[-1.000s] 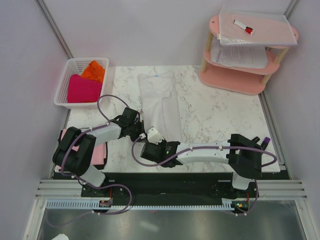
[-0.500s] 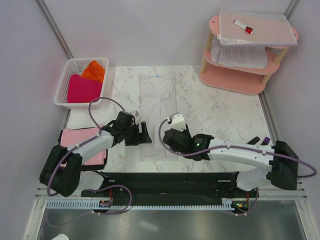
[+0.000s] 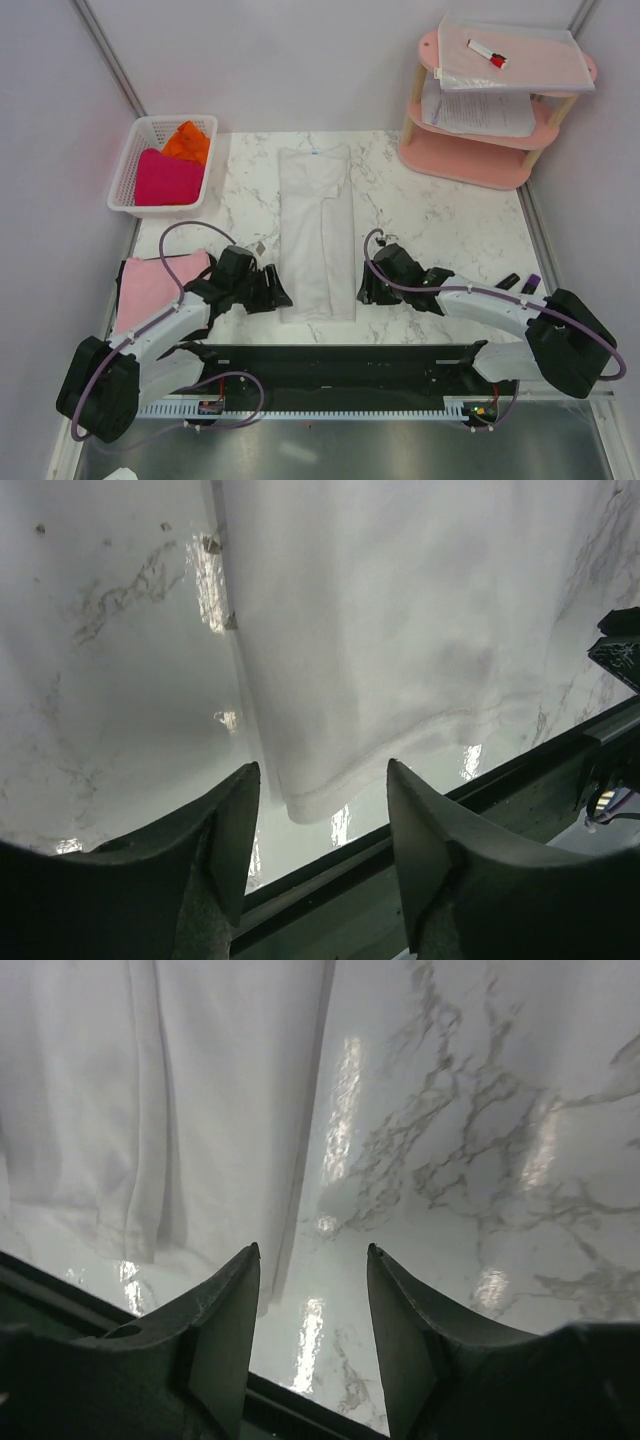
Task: Fold and stack the t-shirts
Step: Rotate the tshirt 90 degrees, then grab the bottom of the folded rectangular tshirt with both arms
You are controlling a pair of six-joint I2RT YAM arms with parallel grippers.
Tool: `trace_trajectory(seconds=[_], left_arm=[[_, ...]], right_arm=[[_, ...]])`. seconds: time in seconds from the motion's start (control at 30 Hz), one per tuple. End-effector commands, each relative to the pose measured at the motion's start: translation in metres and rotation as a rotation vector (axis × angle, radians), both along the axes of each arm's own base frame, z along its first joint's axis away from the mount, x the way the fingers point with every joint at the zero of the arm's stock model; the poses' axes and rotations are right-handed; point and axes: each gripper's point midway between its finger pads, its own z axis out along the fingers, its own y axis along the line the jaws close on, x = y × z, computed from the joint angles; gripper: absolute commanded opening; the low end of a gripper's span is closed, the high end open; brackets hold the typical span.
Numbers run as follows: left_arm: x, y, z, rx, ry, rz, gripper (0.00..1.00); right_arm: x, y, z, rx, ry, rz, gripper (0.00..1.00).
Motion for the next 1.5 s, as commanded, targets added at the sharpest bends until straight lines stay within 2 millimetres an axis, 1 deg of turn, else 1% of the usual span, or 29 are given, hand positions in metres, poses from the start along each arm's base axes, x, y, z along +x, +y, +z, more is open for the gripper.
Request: trace_trajectory(seconds=[0.0, 0.07, 0.17, 0.3, 0.43, 0.5, 0.53, 0.57, 0.6, 0.63, 0.67, 0.73, 0.77, 0.9, 1.07, 1.17, 1.27, 1.37, 1.4, 1.43, 1.47], left_arm=[[-0.015, -0.005, -0.001, -0.058, 0.054, 0.012, 0.56], [-0.019, -0.005, -0.004, -0.061, 0.074, 0.012, 0.54], [-0.024, -0.004, -0.01, -0.045, 0.093, 0.011, 0.54], [-0.026, -0.006, -0.015, -0.032, 0.112, -0.003, 0.54], [-0.031, -0.008, -0.026, -0.001, 0.147, -0.018, 0.53], [-0.032, -0.008, -0.03, 0.008, 0.152, -0.02, 0.47], [-0.032, -0.009, -0.031, 0.007, 0.15, -0.021, 0.41], [-0.033, -0.009, -0.034, 0.012, 0.157, -0.022, 0.29], [-0.033, -0.008, -0.036, 0.014, 0.158, -0.019, 0.23], [-0.033, -0.009, -0.036, 0.014, 0.158, -0.021, 0.08], [-0.033, -0.008, -0.037, 0.018, 0.159, -0.019, 0.02], [-0.034, -0.007, -0.037, 0.021, 0.159, -0.018, 0.02], [-0.034, -0.006, -0.036, 0.02, 0.158, -0.012, 0.02], [-0.032, -0.004, -0.026, 0.016, 0.127, 0.005, 0.02], [-0.035, -0.003, -0.023, 0.021, 0.136, 0.001, 0.02], [-0.035, -0.005, -0.02, 0.013, 0.13, -0.007, 0.02], [-0.031, -0.009, -0.013, 0.004, 0.114, -0.017, 0.02], [-0.022, -0.015, 0.0, -0.014, 0.078, -0.026, 0.02], [-0.016, -0.018, 0.007, -0.022, 0.056, -0.024, 0.02], [-0.013, -0.018, 0.011, -0.021, 0.046, -0.027, 0.02], [-0.01, -0.019, 0.015, -0.019, 0.033, -0.025, 0.02]], right_arm=[[-0.016, 0.046, 0.012, 0.26, 0.093, 0.075, 0.54], [-0.017, 0.05, 0.011, 0.264, 0.11, 0.087, 0.54], [-0.023, 0.054, 0.005, 0.269, 0.157, 0.103, 0.53], [-0.03, 0.056, -0.007, 0.266, 0.216, 0.111, 0.51], [-0.035, 0.057, -0.016, 0.254, 0.256, 0.12, 0.49], [-0.037, 0.056, -0.019, 0.246, 0.263, 0.119, 0.39], [-0.036, 0.055, -0.019, 0.243, 0.26, 0.115, 0.3], [-0.035, 0.055, -0.019, 0.241, 0.256, 0.117, 0.26], [-0.035, 0.055, -0.019, 0.239, 0.258, 0.117, 0.21], [-0.035, 0.055, -0.019, 0.236, 0.255, 0.117, 0.11], [-0.034, 0.055, -0.018, 0.234, 0.25, 0.116, 0.07], [-0.033, 0.051, -0.019, 0.218, 0.244, 0.109, 0.01], [-0.03, 0.049, -0.018, 0.203, 0.226, 0.104, 0.0], [-0.033, 0.04, -0.018, 0.166, 0.223, 0.098, 0.0], [-0.04, 0.033, -0.021, 0.148, 0.243, 0.107, 0.0], [-0.042, 0.031, -0.019, 0.145, 0.236, 0.117, 0.0], [-0.039, 0.032, -0.017, 0.138, 0.222, 0.126, 0.0], [-0.034, 0.04, -0.006, 0.174, 0.191, 0.146, 0.0], [-0.032, 0.042, -0.002, 0.18, 0.18, 0.152, 0.0], [-0.026, 0.046, 0.008, 0.195, 0.148, 0.153, 0.0], [-0.021, 0.047, 0.012, 0.195, 0.123, 0.158, 0.0]])
